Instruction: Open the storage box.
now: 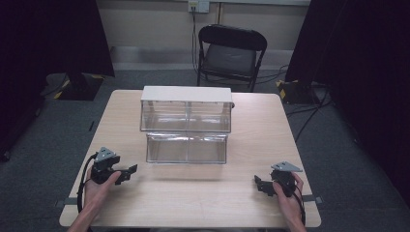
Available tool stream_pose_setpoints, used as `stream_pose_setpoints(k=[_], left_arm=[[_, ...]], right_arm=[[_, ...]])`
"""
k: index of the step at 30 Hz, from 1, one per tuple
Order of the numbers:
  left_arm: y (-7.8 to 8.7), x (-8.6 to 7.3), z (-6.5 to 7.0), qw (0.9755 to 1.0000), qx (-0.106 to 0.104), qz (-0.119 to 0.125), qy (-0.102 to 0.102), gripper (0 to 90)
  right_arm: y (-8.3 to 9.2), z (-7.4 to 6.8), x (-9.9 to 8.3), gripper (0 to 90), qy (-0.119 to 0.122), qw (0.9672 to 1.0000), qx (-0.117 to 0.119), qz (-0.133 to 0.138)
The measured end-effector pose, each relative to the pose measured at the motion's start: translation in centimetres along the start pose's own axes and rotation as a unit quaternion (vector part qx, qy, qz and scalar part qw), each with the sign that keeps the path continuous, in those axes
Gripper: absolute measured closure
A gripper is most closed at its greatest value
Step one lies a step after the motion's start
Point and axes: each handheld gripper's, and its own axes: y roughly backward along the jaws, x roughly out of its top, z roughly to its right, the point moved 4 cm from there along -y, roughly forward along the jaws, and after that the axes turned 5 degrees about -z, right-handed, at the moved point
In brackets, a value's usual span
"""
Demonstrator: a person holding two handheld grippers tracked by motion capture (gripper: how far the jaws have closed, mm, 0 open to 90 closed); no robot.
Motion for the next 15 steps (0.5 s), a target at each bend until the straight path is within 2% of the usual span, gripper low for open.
stream_pose_setpoints(k=[9, 11, 15], left_arm=[[0.3, 0.4, 1.8, 0.9994, -0.028, 0.01, -0.017, 19.1], [0.3, 0.5, 2.1, 0.999, -0.032, 0.009, -0.03, 19.1], [0.2, 0.9, 2.9, 0.9984, -0.047, 0.018, -0.027, 19.1]], right_arm=[[0.0, 0.0, 0.0, 11.9, 0.0, 1.0, 0.0, 0.0], [0.0, 0.0, 0.0, 11.9, 0.0, 1.0, 0.0, 0.0], [0.0, 0.0, 0.0, 11.9, 0.0, 1.0, 0.0, 0.0]])
